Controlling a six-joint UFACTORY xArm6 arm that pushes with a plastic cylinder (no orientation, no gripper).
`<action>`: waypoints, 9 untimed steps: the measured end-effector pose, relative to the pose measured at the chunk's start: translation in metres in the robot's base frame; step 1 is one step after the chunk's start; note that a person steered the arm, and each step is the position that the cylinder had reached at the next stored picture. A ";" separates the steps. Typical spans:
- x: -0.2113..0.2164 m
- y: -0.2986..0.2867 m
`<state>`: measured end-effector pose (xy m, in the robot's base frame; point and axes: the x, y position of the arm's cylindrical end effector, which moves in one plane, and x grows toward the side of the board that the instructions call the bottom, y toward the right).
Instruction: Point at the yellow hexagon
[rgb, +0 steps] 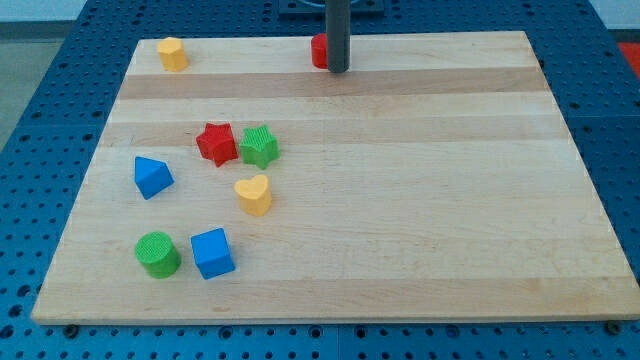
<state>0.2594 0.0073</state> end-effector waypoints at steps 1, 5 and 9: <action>0.000 0.000; 0.054 -0.094; 0.119 -0.235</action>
<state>0.3786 -0.2279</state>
